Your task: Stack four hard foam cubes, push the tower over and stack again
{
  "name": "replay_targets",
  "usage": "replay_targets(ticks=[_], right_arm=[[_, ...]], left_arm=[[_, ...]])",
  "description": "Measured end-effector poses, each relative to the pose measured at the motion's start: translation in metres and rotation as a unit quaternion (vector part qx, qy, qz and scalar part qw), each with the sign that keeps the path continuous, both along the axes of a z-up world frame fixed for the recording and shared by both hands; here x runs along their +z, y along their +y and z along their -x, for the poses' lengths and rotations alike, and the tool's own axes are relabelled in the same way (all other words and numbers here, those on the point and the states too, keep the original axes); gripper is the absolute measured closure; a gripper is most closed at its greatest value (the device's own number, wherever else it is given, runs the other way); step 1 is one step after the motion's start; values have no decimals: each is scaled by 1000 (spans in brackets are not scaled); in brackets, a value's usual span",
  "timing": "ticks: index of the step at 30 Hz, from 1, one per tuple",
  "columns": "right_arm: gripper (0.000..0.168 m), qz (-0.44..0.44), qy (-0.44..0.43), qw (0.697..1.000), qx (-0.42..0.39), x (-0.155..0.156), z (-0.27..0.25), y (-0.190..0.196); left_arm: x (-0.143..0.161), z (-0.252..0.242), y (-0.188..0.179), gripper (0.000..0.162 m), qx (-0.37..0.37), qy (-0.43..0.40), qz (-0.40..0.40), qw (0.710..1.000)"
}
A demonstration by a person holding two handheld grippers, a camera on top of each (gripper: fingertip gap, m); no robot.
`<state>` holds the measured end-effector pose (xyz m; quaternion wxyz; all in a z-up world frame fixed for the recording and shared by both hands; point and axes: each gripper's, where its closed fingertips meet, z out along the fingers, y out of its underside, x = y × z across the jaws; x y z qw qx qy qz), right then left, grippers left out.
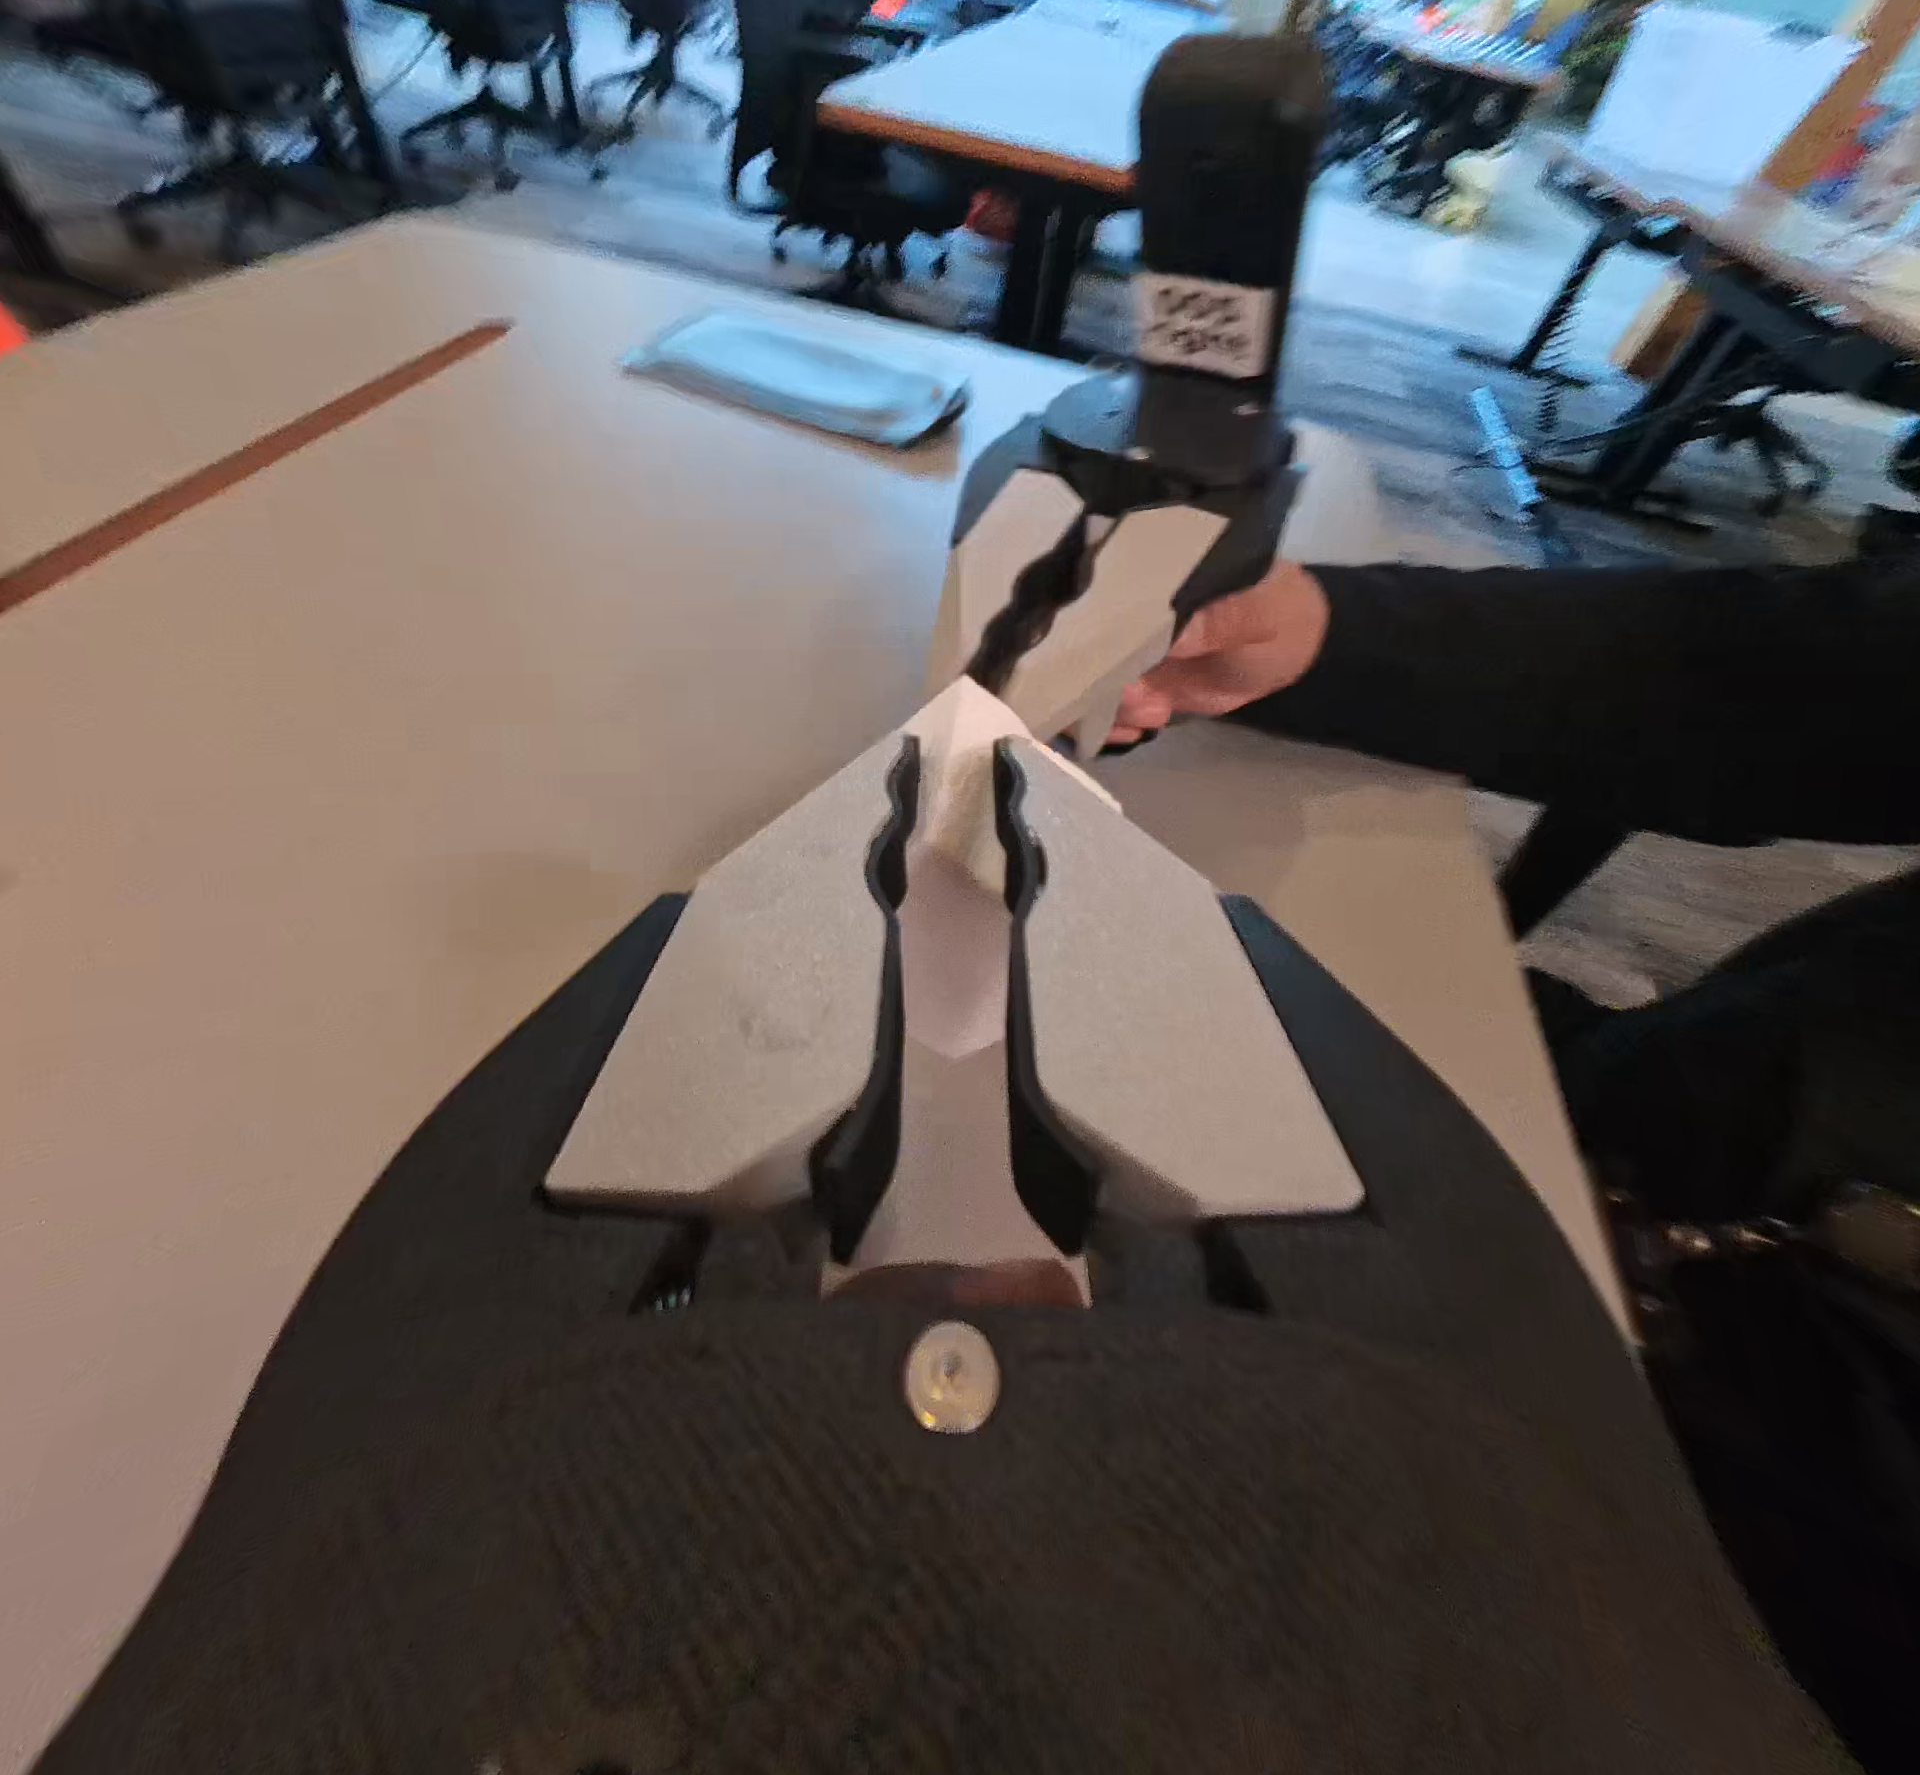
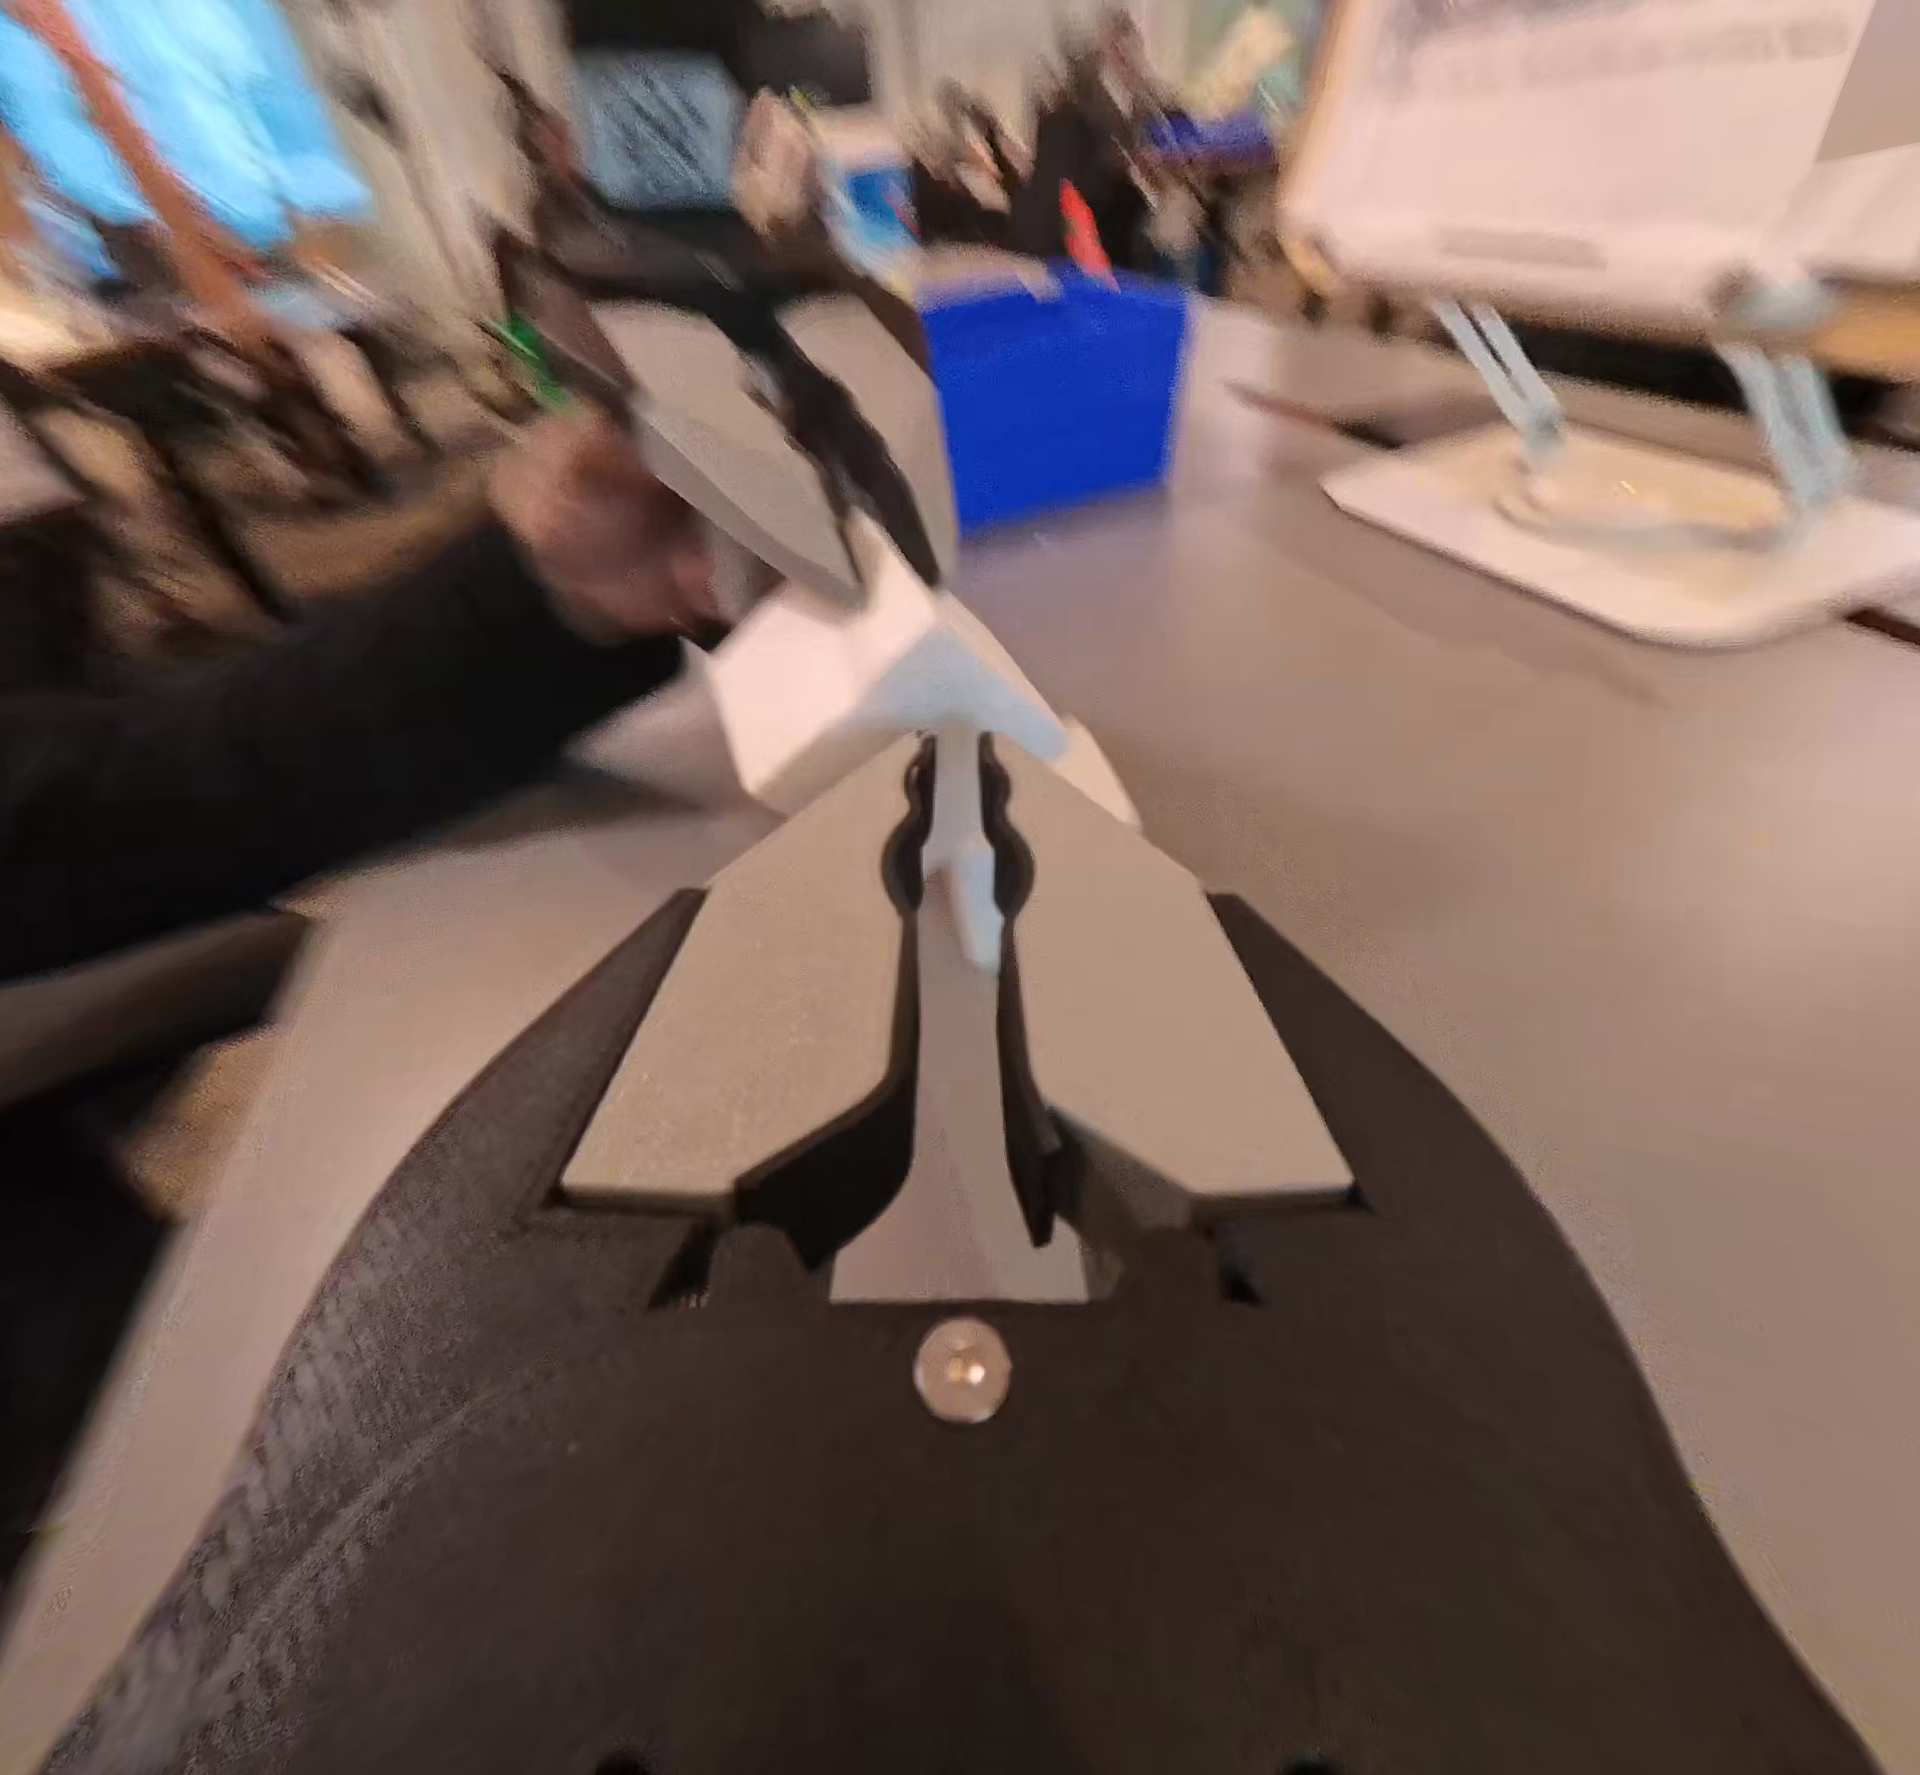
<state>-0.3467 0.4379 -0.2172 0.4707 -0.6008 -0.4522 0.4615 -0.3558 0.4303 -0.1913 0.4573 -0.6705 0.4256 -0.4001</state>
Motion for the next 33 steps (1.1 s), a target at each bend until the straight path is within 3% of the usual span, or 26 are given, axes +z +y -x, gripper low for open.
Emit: replay_targets(ticks=[3, 7, 17, 33], right_arm=[[164, -44, -104, 993, -19, -36, 6, 5], [151, -69, -98, 993, 5, -30, 11, -10], [144, -58, -90, 994, 5, -29, 7, -7], [147, -58, -47, 997, -35, -8, 14, 3]], left_arm=[[-22, -1, 11, 151, 25, 51, 6, 998], [-13, -3, 4, 159, 20, 51, -28, 998], [-21, -5, 8, 160, 24, 56, -12, 998], [-4, 9, 23, 160, 73, 25, -30, 997]])
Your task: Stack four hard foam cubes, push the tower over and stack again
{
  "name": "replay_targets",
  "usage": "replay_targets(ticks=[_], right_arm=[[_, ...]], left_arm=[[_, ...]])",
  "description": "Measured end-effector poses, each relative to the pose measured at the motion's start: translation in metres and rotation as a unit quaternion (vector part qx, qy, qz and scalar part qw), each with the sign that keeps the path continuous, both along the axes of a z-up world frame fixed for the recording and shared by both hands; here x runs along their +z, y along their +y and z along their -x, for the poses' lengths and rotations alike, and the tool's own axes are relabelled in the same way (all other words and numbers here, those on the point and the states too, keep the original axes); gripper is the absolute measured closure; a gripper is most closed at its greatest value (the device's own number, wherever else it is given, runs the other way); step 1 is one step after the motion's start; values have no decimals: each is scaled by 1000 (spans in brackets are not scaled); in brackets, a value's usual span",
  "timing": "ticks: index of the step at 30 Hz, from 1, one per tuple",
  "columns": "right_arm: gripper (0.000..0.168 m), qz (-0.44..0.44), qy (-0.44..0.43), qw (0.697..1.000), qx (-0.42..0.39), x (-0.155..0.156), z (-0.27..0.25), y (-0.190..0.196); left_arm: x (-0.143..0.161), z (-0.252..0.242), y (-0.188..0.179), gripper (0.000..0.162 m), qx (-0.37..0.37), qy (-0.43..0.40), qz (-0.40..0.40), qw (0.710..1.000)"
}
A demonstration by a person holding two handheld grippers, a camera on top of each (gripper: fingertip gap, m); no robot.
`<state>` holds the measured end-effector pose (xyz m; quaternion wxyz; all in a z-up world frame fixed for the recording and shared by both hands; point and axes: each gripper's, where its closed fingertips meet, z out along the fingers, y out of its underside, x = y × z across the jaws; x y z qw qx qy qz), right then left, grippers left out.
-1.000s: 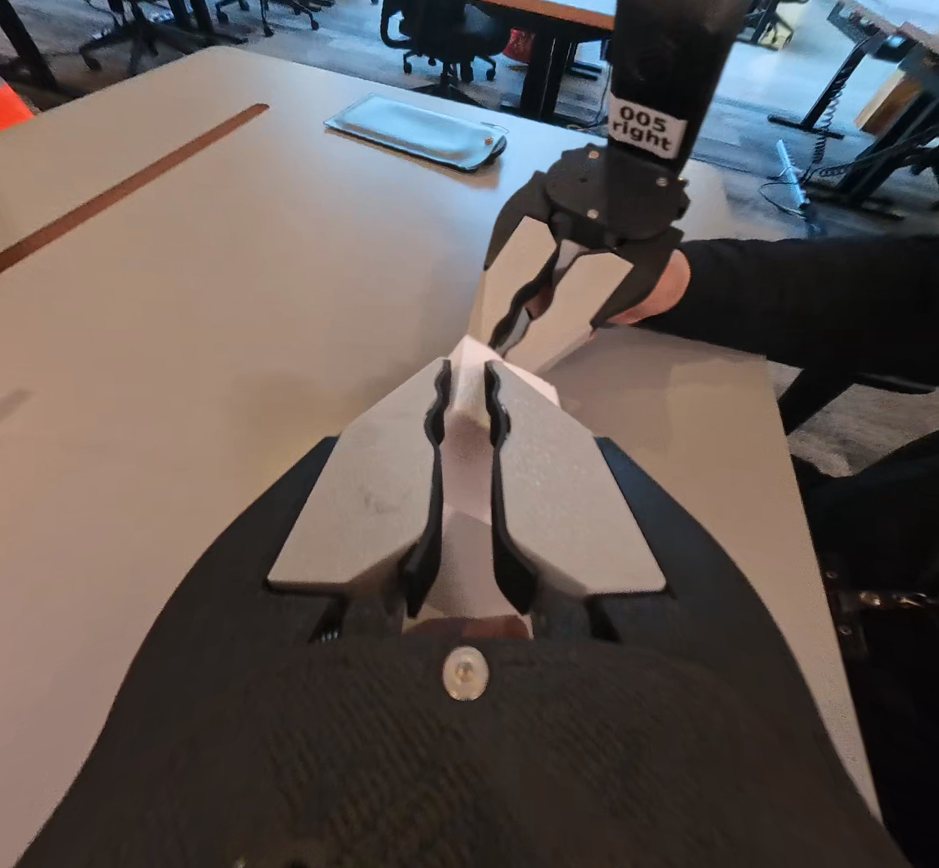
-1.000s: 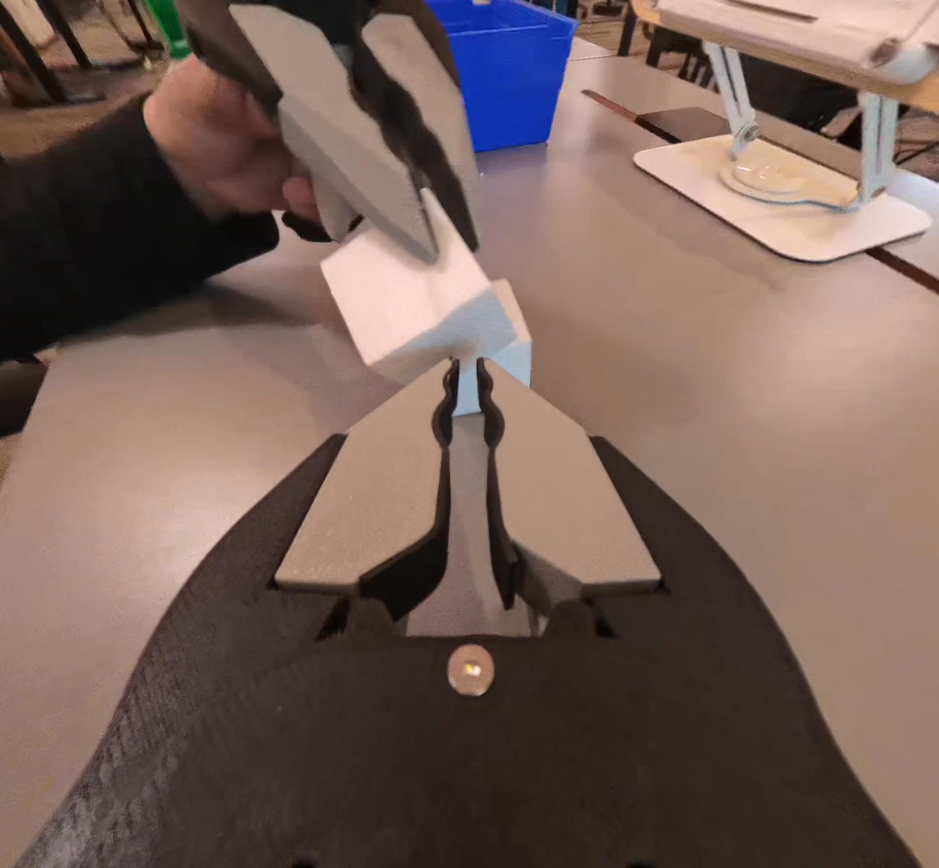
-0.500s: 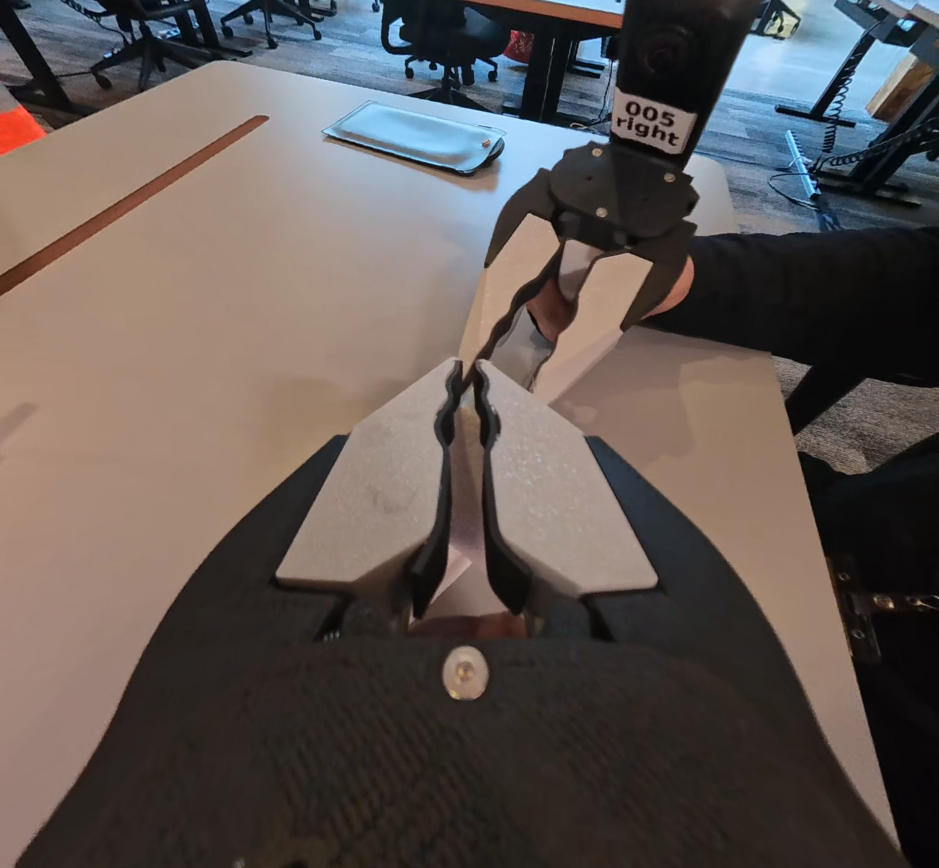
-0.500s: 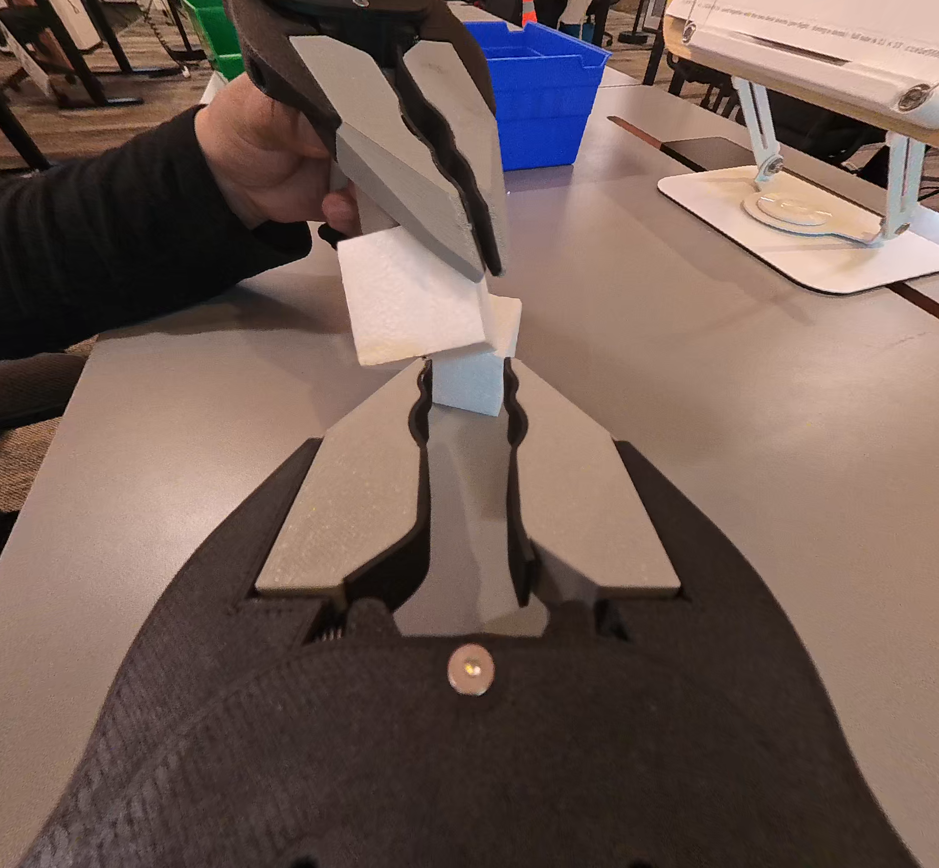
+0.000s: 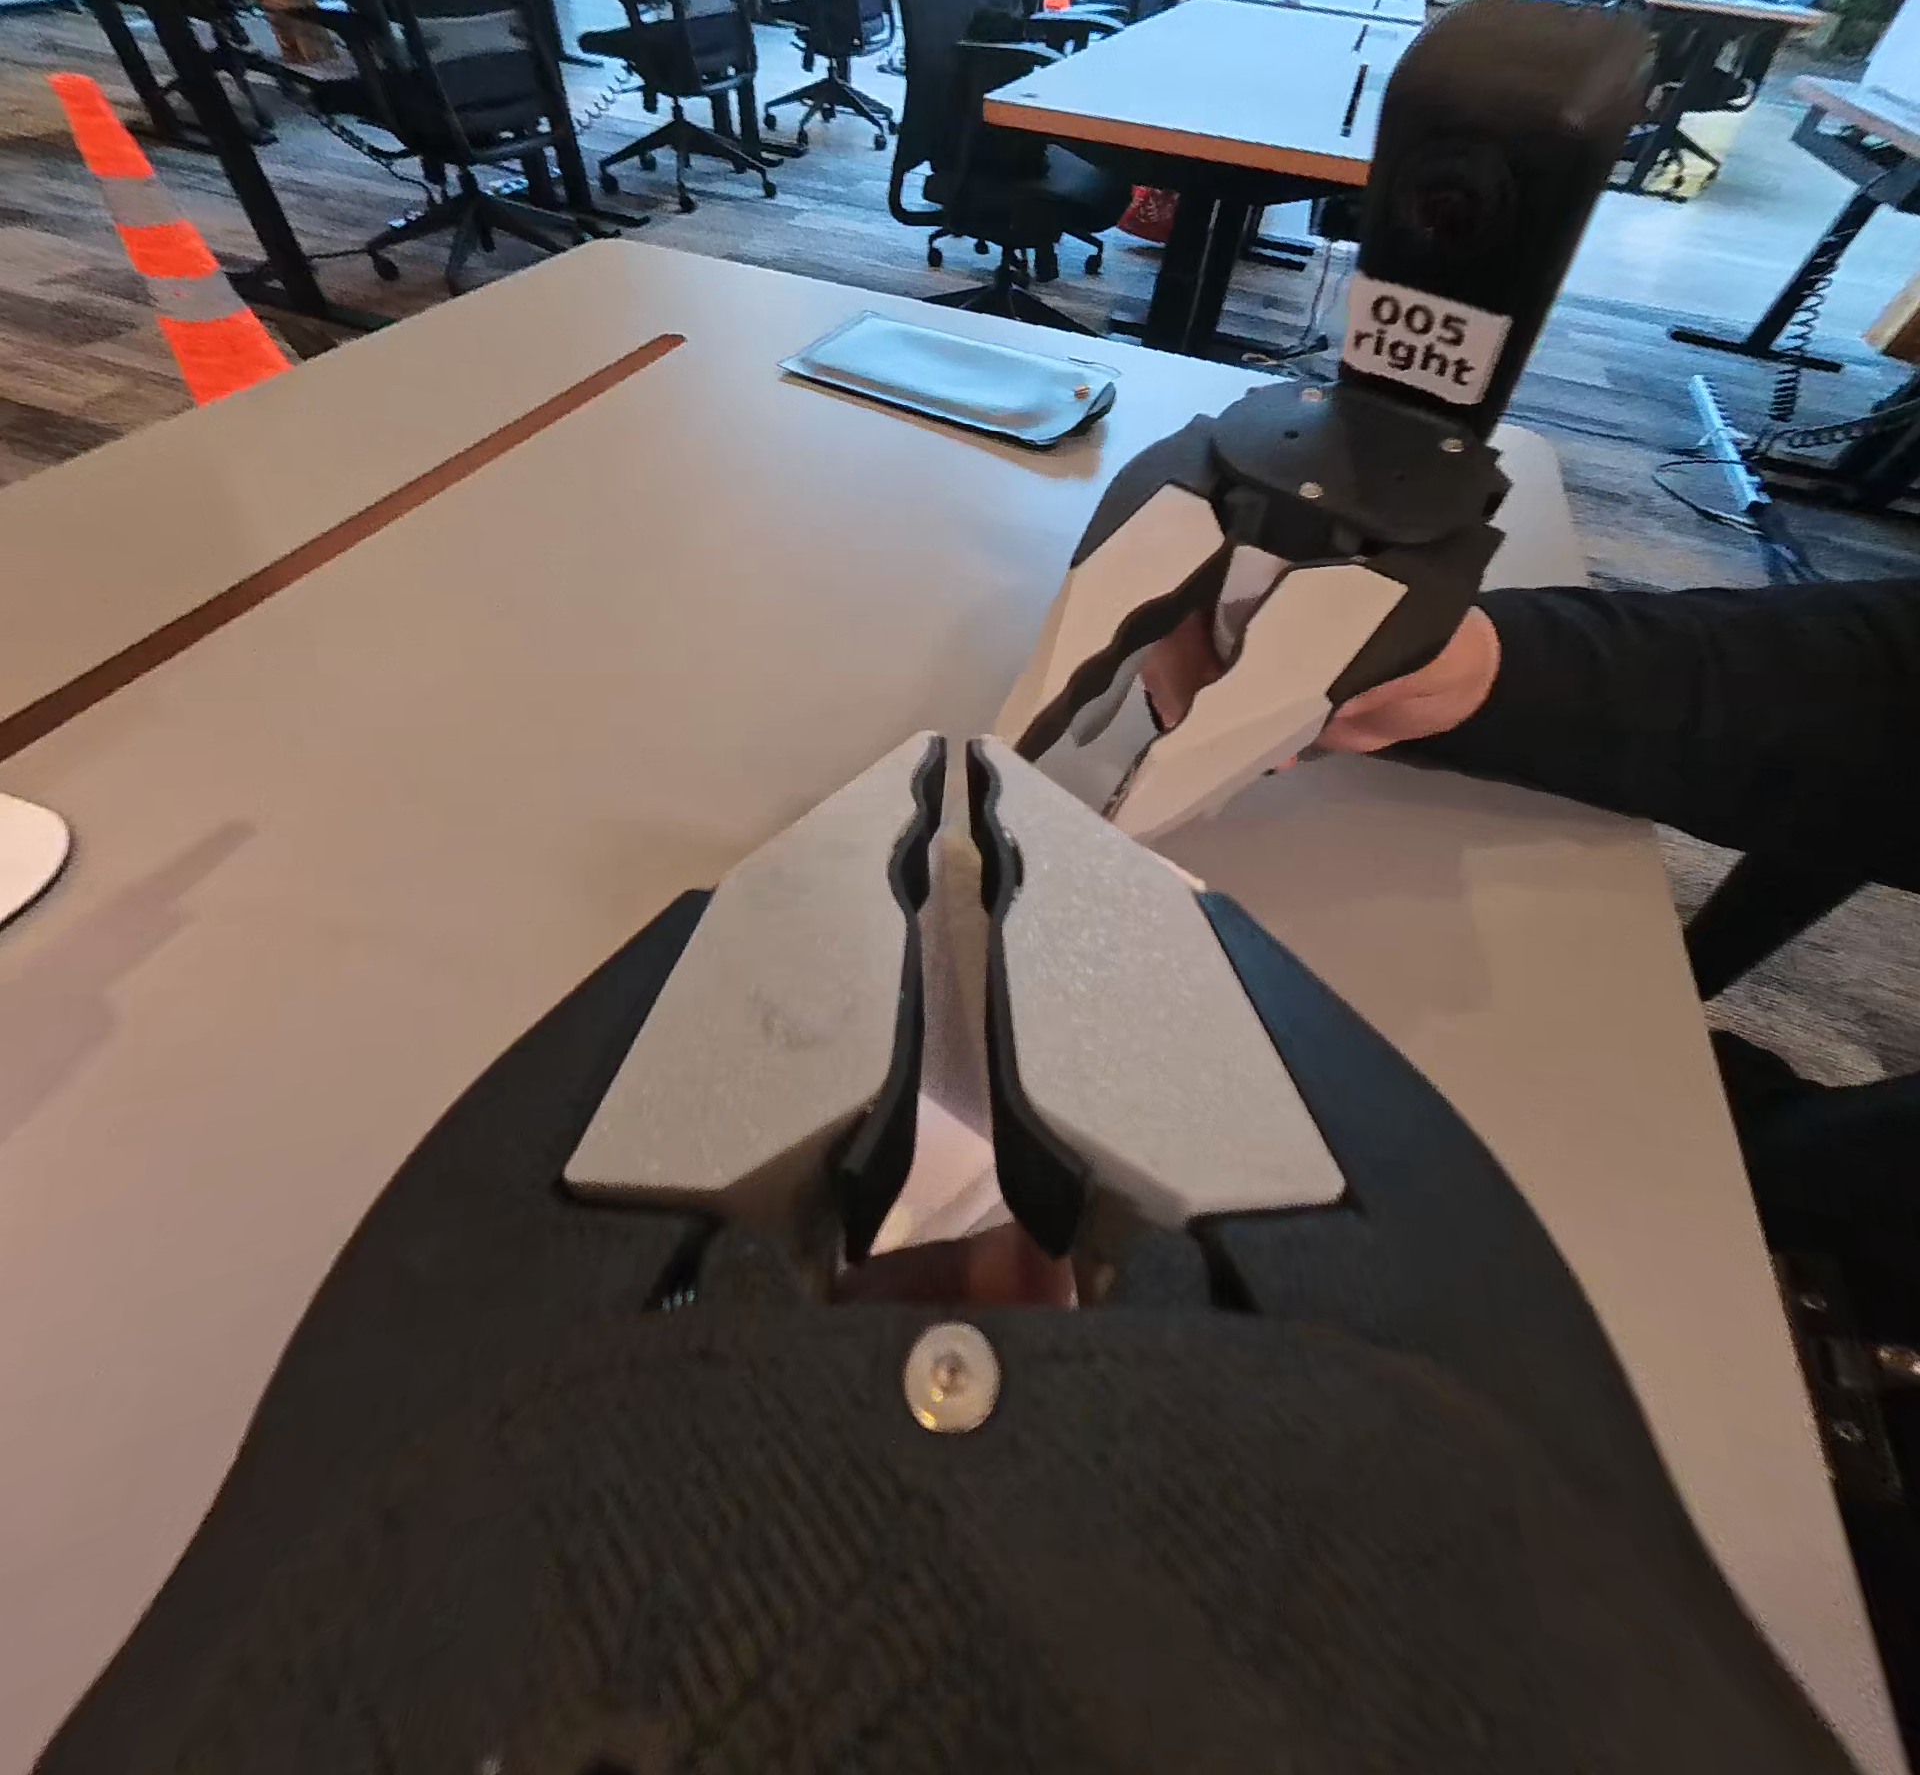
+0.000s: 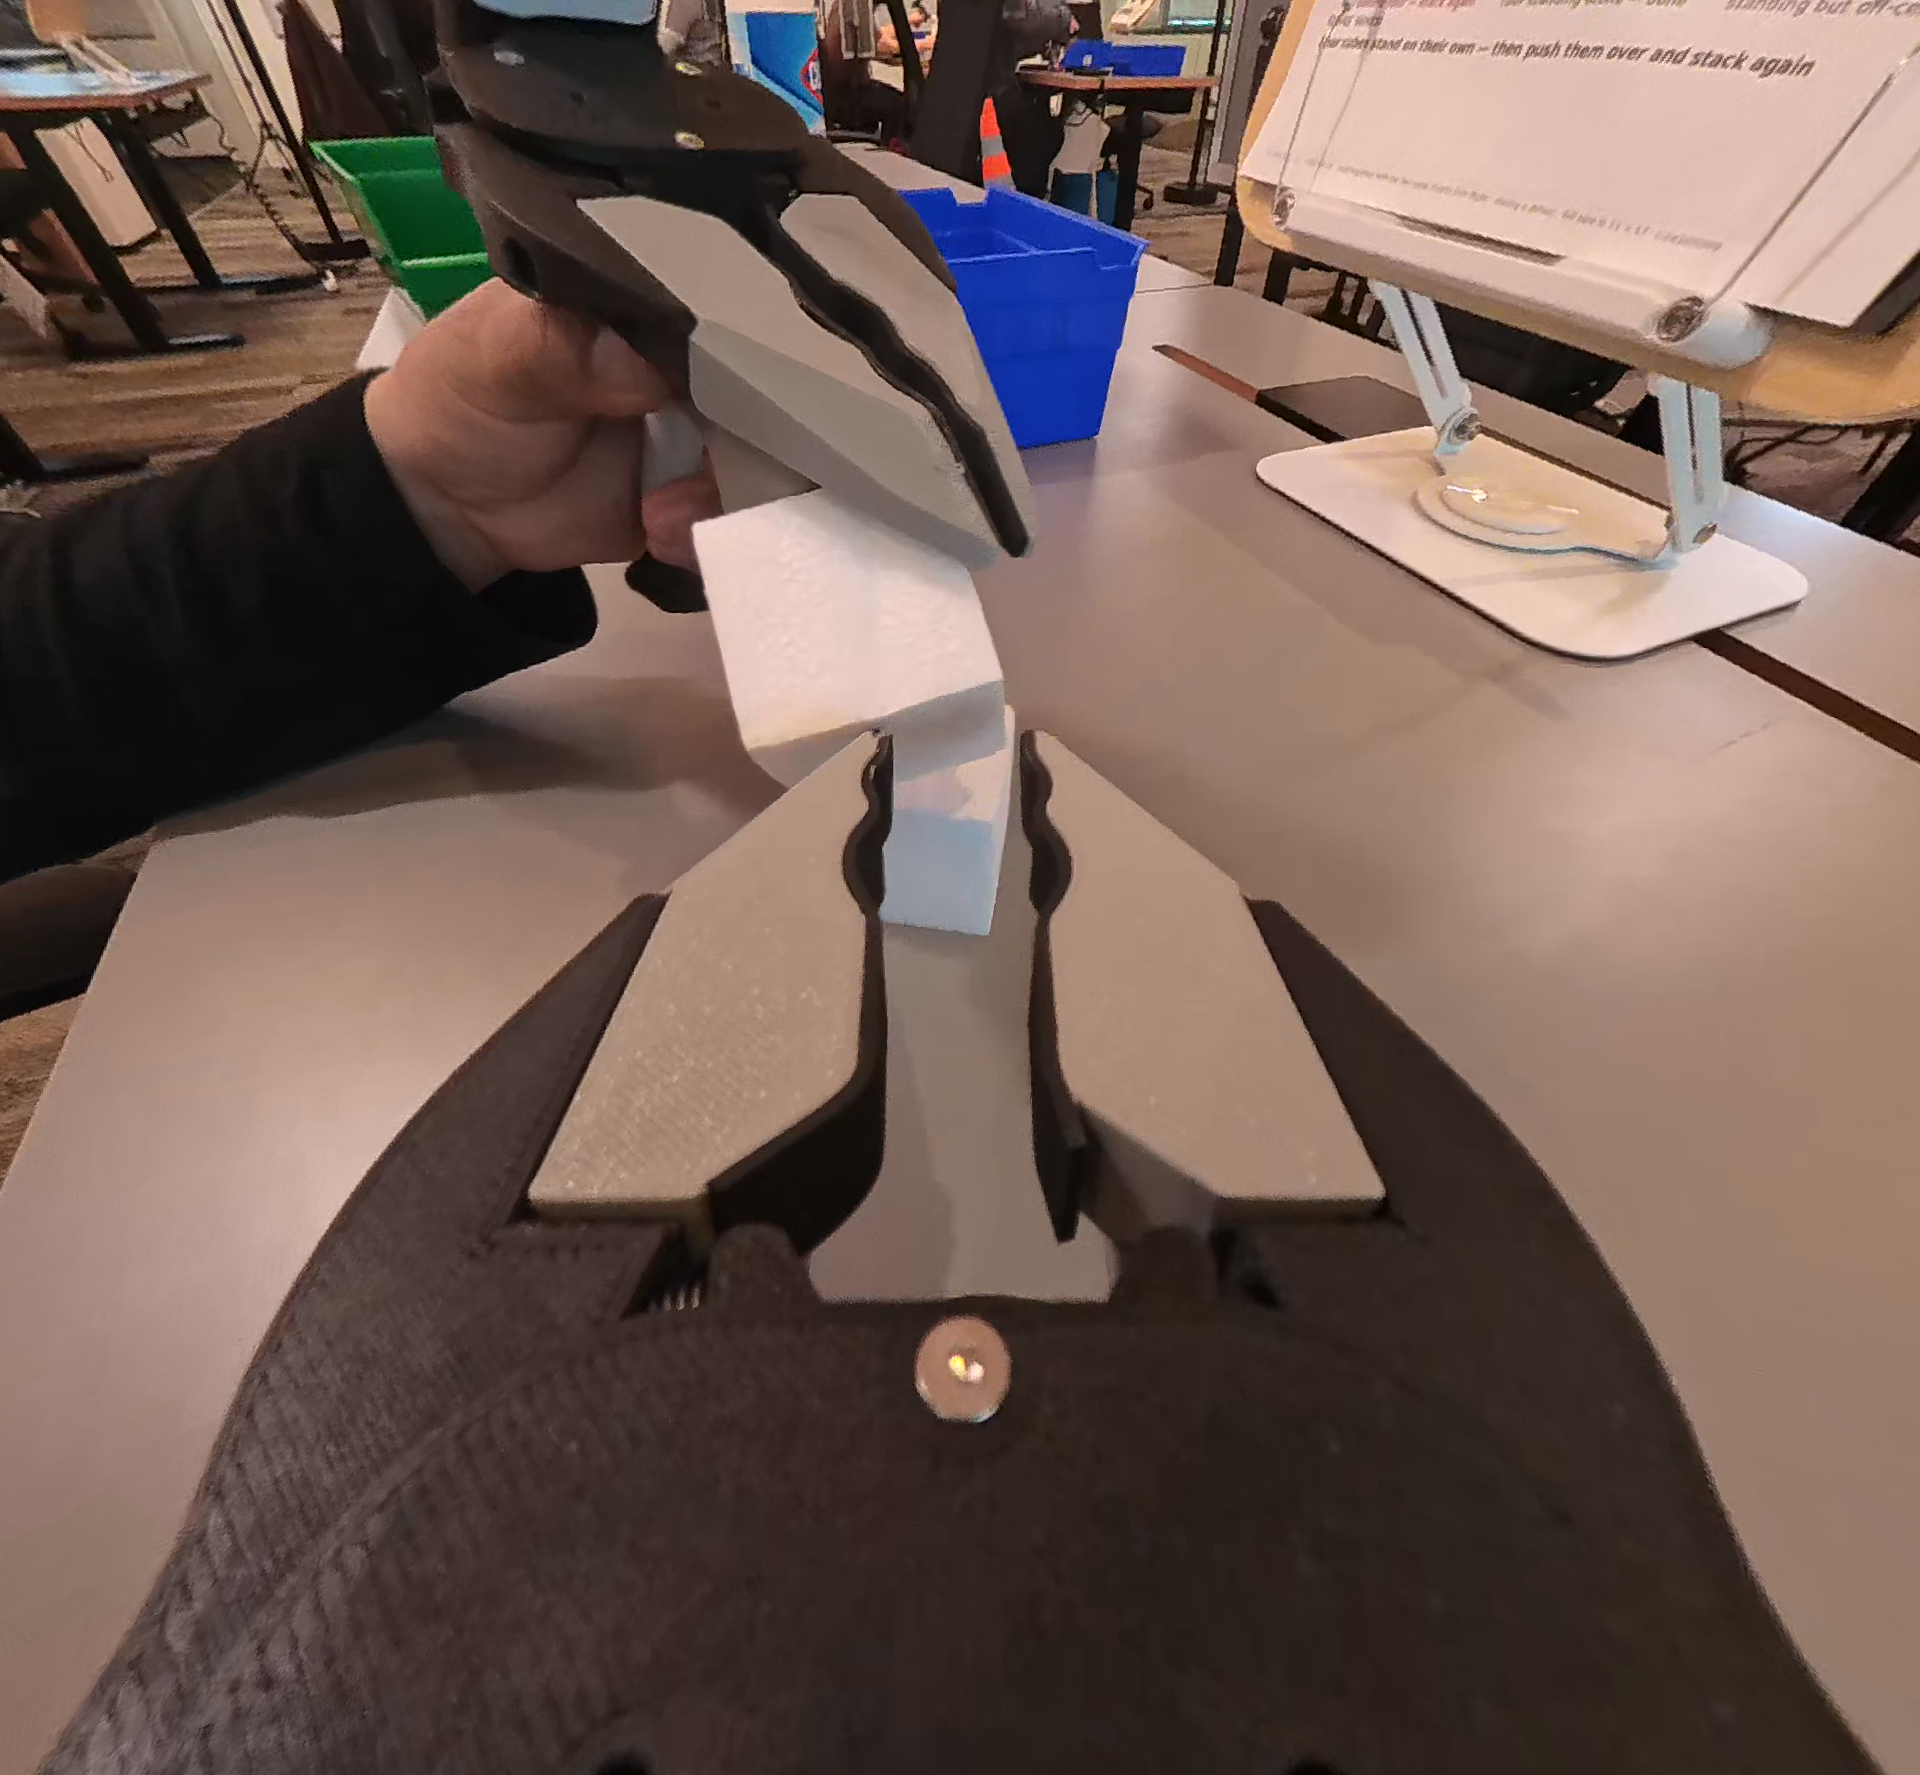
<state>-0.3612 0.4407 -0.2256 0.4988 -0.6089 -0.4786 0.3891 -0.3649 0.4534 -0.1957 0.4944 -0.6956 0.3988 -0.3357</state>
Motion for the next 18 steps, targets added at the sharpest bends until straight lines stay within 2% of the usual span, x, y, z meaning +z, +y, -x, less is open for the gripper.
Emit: replay_targets(ticks=[8, 14, 18], right_arm=[[153, -18, -13, 999, -30, 0, 10, 6], [149, -12, -9, 1000, -21, 0, 11, 3], [146, -14, -7, 1000, -13, 2, 13, -1]], left_arm=[[-7, 15, 15, 160, 31, 2, 5, 1000], [-18, 19, 23, 162, 42, 7, 20, 999], [-24, 21, 31, 157, 58, 10, 28, 998]])
